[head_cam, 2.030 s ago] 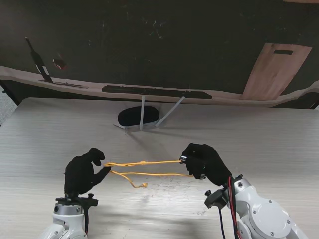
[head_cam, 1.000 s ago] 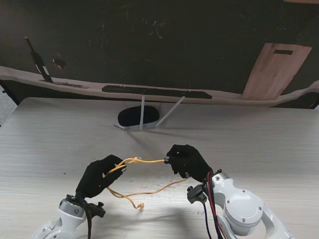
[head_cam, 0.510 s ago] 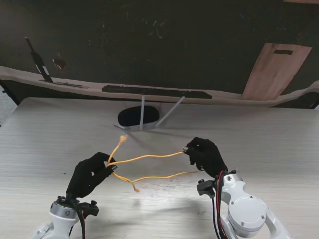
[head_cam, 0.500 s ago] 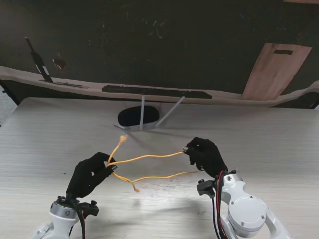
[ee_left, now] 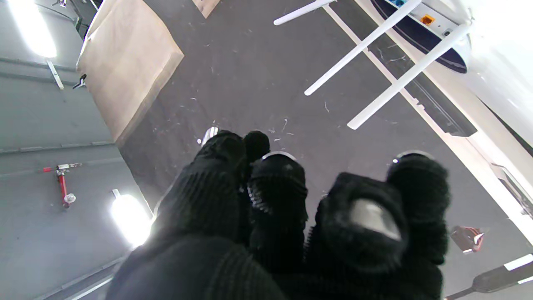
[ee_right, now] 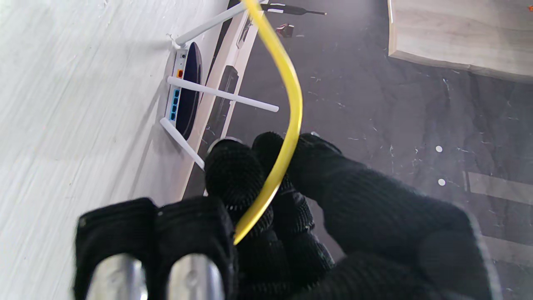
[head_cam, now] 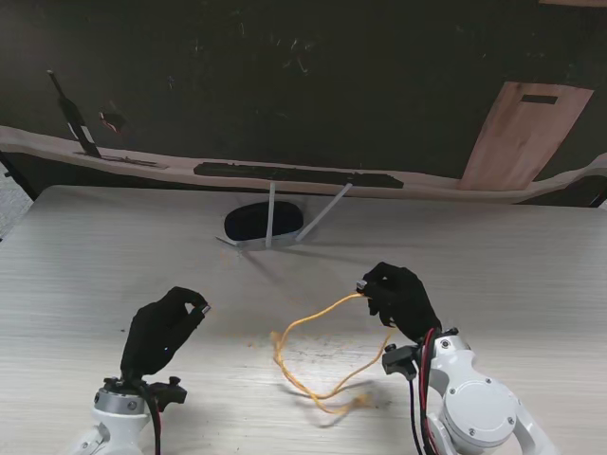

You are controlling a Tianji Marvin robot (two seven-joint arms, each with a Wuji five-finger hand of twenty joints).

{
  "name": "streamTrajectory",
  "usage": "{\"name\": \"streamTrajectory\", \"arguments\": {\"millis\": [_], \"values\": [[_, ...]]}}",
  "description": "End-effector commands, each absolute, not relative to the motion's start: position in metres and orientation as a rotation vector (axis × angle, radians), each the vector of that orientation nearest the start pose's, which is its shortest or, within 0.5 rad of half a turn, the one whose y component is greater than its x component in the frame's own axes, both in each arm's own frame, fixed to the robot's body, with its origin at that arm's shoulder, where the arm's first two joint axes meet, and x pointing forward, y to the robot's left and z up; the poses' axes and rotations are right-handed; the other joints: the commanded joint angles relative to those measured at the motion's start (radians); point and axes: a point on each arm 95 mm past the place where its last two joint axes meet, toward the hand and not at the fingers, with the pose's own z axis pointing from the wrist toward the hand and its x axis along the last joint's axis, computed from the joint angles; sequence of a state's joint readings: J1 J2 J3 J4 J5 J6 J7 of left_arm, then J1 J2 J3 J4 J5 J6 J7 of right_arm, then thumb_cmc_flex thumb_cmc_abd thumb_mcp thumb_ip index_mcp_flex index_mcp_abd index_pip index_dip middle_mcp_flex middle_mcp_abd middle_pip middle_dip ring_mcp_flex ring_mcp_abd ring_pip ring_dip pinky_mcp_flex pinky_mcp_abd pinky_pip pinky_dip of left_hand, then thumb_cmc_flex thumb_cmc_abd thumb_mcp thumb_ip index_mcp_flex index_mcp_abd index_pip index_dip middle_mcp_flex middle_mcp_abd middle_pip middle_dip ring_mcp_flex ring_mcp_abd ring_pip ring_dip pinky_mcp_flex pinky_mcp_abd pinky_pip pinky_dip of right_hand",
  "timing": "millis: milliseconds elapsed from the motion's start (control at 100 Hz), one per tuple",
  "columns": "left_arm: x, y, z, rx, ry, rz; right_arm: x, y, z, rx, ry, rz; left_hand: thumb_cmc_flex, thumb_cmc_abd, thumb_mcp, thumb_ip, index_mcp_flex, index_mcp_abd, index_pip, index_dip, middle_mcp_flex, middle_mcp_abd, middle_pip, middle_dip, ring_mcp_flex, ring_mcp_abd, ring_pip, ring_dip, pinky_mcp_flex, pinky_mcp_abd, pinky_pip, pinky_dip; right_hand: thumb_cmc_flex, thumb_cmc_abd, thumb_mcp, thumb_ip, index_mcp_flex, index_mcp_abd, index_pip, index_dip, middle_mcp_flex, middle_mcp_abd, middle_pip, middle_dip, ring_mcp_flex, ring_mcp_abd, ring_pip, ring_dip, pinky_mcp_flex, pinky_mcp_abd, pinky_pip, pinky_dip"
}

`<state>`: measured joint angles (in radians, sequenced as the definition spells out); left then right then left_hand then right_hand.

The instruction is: Untangle the Ethernet cable and plug it into the router

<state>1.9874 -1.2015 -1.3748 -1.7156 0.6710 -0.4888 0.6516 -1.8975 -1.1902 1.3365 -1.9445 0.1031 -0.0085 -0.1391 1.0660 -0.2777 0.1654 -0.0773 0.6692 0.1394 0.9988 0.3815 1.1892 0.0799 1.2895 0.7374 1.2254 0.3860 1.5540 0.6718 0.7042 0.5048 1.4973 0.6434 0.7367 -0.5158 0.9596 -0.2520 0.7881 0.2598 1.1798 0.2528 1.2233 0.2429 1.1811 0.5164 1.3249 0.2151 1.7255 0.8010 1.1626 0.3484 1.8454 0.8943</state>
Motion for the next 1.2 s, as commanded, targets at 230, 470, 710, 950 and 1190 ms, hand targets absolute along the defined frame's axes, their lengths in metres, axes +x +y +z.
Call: {"name": "streamTrajectory", "arguments": {"millis": [230, 470, 710, 950, 1190], "values": [[0.272, 0.011, -0.336, -1.384, 0.755, -2.251, 0.310, 0.036, -0.281, -2.082, -0.515, -2.121, -0.381, -0.097, 0.444, -0.011, -0.078, 0.010, -0.246, 0.021, -0.324, 0.121, -0.460, -0.158, -0.388, 0.101, -0.554, -0.052, -0.449, -0.039, -0.328, -0.008, -0.002, 0.013, -0.016, 0.007, -0.004, -0.024, 0.033, 0.012, 0.150, 0.176, 0.150, 0.015, -0.017, -0.139, 0.053, 0.013, 0.051, -0.142, 0.249, 0.030], [0.272, 0.005, -0.339, -1.411, 1.018, -2.234, 0.312, 0.055, -0.272, -2.018, -0.572, -2.058, -0.520, -0.189, 0.467, -0.004, -0.238, 0.033, -0.584, -0.095, -0.687, 0.153, -0.841, -0.383, -0.778, -0.055, -1.089, -0.235, -0.649, -0.154, -0.594, -0.167, -0.003, 0.011, -0.014, 0.008, -0.003, -0.024, 0.033, 0.013, 0.150, 0.176, 0.150, 0.015, -0.017, -0.138, 0.053, 0.013, 0.050, -0.139, 0.249, 0.028], [0.274, -0.008, -0.339, -1.408, 1.215, -2.204, 0.311, 0.081, -0.264, -1.939, -0.641, -1.974, -0.529, -0.242, 0.494, -0.010, -0.340, 0.030, -0.704, -0.160, -0.846, 0.160, -0.936, -0.444, -0.912, -0.106, -1.222, -0.319, -0.730, -0.262, -0.789, -0.281, -0.004, 0.009, -0.012, 0.007, -0.002, -0.025, 0.033, 0.013, 0.150, 0.176, 0.150, 0.015, -0.017, -0.138, 0.053, 0.013, 0.050, -0.137, 0.249, 0.025], [0.272, -0.023, -0.335, -1.456, 1.333, -2.247, 0.310, 0.105, -0.261, -1.887, -0.673, -1.920, -0.446, -0.211, 0.529, 0.008, -0.345, 0.031, -0.714, -0.168, -0.816, 0.160, -0.917, -0.438, -0.863, -0.094, -1.188, -0.313, -0.688, -0.272, -0.773, -0.276, -0.006, 0.004, -0.005, 0.007, 0.001, -0.025, 0.033, 0.013, 0.151, 0.178, 0.150, 0.014, -0.017, -0.138, 0.053, 0.014, 0.050, -0.136, 0.249, 0.025], [0.273, -0.034, -0.337, -1.480, 1.147, -2.230, 0.307, 0.117, -0.259, -1.846, -0.687, -1.857, 0.056, -0.056, 0.216, 0.009, -0.092, -0.051, -0.299, -0.021, -0.339, 0.120, -0.740, -0.192, -0.502, 0.007, -0.849, -0.193, -0.455, -0.134, -0.447, -0.106, -0.009, 0.003, 0.000, 0.005, 0.002, -0.027, 0.033, 0.012, 0.151, 0.179, 0.149, 0.014, -0.017, -0.136, 0.052, 0.014, 0.049, -0.134, 0.249, 0.024]]}}
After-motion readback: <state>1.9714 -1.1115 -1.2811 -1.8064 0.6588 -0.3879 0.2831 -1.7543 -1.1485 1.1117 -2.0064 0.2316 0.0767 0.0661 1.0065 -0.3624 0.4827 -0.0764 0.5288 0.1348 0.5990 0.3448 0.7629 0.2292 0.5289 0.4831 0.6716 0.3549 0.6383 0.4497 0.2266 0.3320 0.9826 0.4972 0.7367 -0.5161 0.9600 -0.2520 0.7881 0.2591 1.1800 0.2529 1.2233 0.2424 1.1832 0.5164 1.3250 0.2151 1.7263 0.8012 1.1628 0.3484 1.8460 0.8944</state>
